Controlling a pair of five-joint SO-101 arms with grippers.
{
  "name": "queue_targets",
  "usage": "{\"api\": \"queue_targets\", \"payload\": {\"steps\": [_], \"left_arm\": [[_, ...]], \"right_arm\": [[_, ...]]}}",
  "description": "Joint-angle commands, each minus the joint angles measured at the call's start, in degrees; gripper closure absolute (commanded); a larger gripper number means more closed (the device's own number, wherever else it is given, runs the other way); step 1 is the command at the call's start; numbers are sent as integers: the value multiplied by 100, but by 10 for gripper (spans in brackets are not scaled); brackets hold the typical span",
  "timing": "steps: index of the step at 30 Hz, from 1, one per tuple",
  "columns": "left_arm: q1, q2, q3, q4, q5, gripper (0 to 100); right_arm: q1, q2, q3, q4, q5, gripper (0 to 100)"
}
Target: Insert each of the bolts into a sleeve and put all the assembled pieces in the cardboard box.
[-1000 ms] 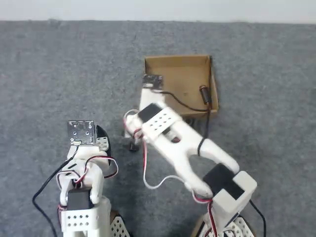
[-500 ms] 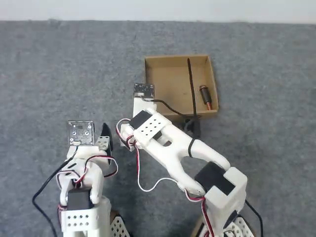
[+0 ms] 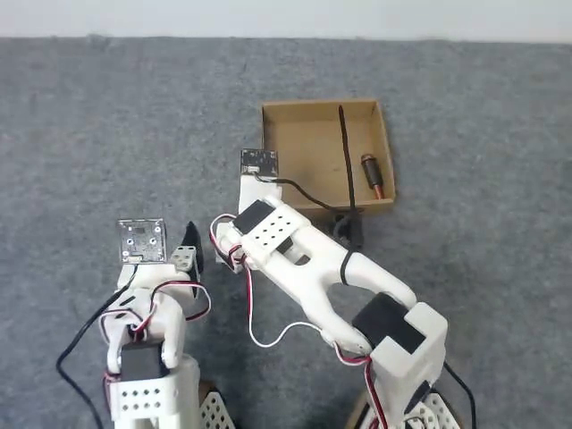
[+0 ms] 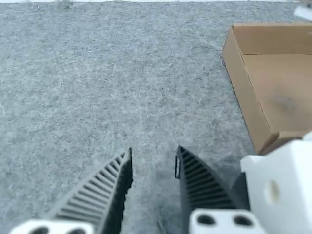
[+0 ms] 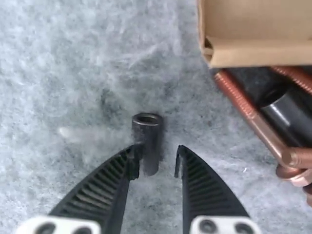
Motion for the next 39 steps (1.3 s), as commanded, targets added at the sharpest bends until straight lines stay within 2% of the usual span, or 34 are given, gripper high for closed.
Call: {"api": "queue_targets", "payload": {"steps": [1,4,16,22,25,30,39], "left_arm": [[-229,26,-84,-299,70,859],[-281,26,-84,-352,396,859],[-290,26,-84,-343,404,859],[-290,26,-84,-343,404,859],[-290,26,-84,-343,404,859],[-290,26,-84,-343,413,859],[-290,26,-84,-343,422,859]], "right_arm": [[-119,-48,-308,-171,-35,887],[-127,136,-343,-207,-26,887],[-242,866,-1099,356,229,889],[-242,866,-1099,382,255,991],[-242,866,-1222,725,422,968],[-251,866,-1407,1218,642,858],[-251,919,-1389,1138,642,930]]}}
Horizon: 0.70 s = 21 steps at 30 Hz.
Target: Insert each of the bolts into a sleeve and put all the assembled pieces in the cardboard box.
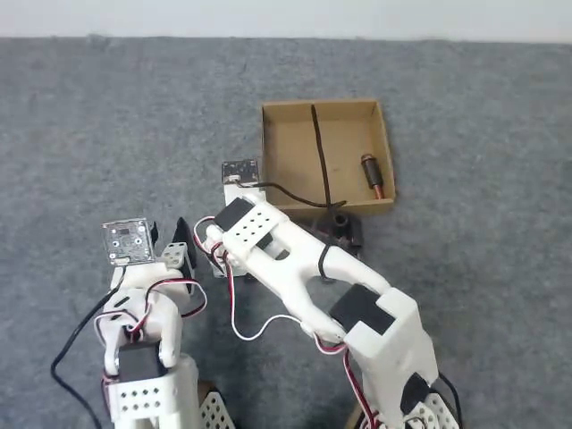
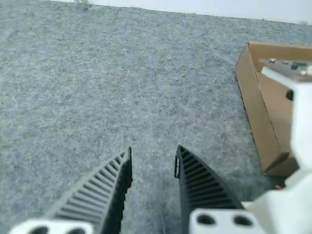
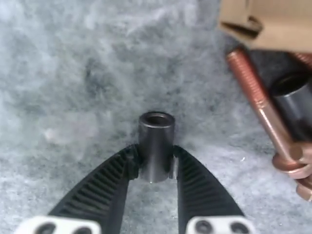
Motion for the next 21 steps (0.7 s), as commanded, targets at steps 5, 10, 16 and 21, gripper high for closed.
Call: {"api": "queue_targets", "payload": {"steps": [5,10,16,21], "left_arm": [[-26,26,-84,-167,70,859],[-9,35,-84,-158,70,859],[0,35,-84,-158,79,859],[0,35,-84,-158,79,859]], "right_arm": [[-48,-22,-290,-22,123,933],[-13,-145,-334,312,123,989],[286,-743,-299,655,202,991],[664,-1200,-299,1015,835,991]]}}
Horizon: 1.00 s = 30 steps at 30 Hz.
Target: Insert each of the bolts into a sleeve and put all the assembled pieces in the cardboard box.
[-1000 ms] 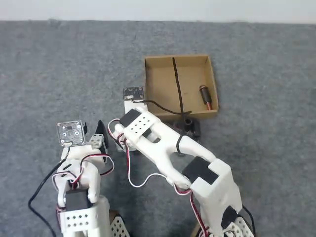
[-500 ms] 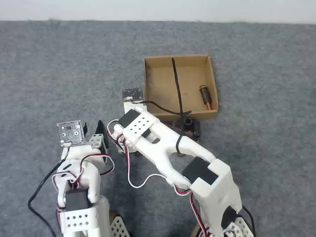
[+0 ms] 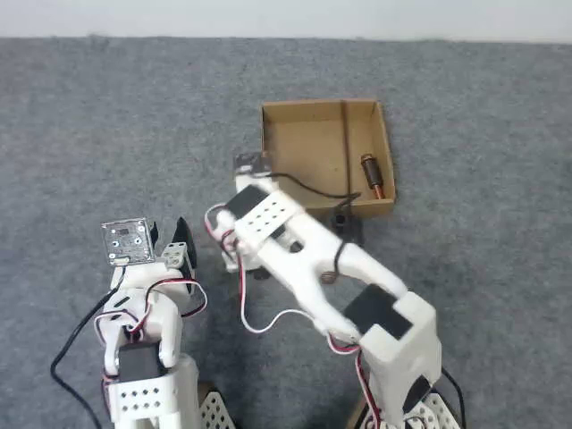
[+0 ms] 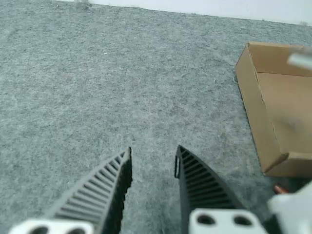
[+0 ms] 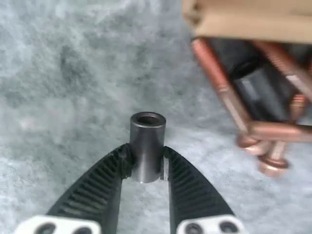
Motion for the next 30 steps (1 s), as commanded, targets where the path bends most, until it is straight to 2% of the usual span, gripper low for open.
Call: {"api": "queue_targets", "payload": {"steps": [1,7,12,20,30], "left_arm": [[0,35,-84,-158,62,859],[9,35,-84,-149,62,859],[9,35,-84,-132,62,859],[18,35,-84,-26,44,859],[18,35,-84,53,44,859]], "right_arm": [[347,-752,-308,295,545,991],[892,-1385,-299,778,1108,991],[1569,-1868,105,646,1380,991],[2484,-3020,1653,-75,1776,991],[4523,-4242,4026,-1710,2602,991]]}}
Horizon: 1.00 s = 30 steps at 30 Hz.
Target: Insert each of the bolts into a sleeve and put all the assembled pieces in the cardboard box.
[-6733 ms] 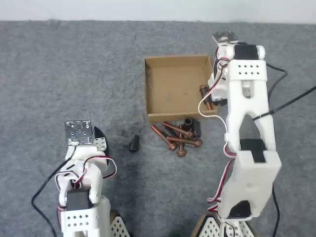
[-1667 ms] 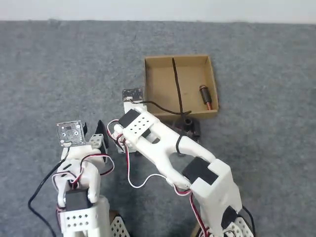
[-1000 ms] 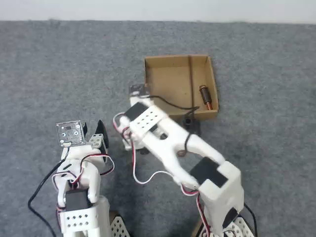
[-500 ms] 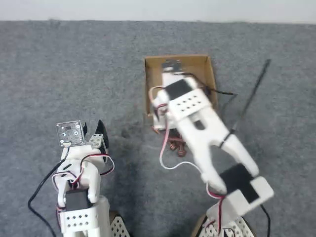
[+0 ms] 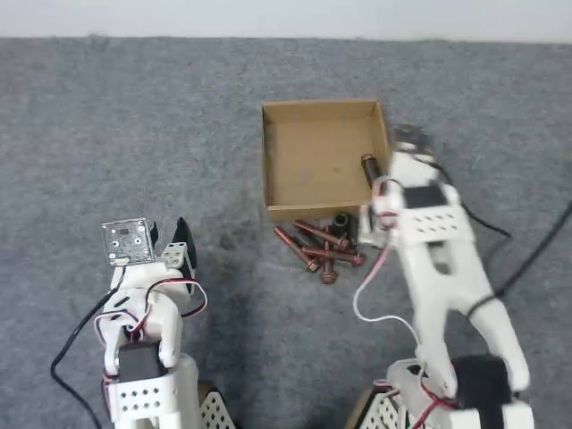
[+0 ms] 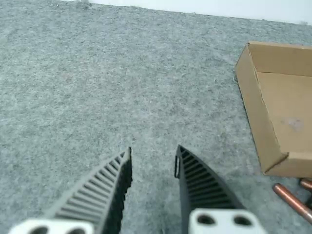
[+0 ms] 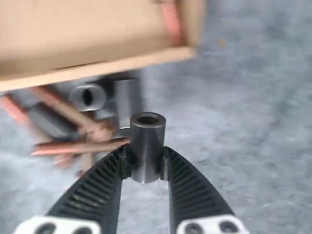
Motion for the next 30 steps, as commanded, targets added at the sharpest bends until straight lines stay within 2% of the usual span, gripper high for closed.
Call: {"api": "queue_targets", "payload": {"steps": [1,13,18,30], "left_arm": [[18,35,-84,44,35,859],[18,35,-84,44,35,859],[-9,35,-84,44,35,859],[18,26,-277,484,26,859]], "right_arm": [[743,-655,369,-382,273,991],[2519,-1156,1626,-523,1020,991],[3292,-1147,1785,-602,1099,991],[4163,-1112,1890,-655,1073,991]]}}
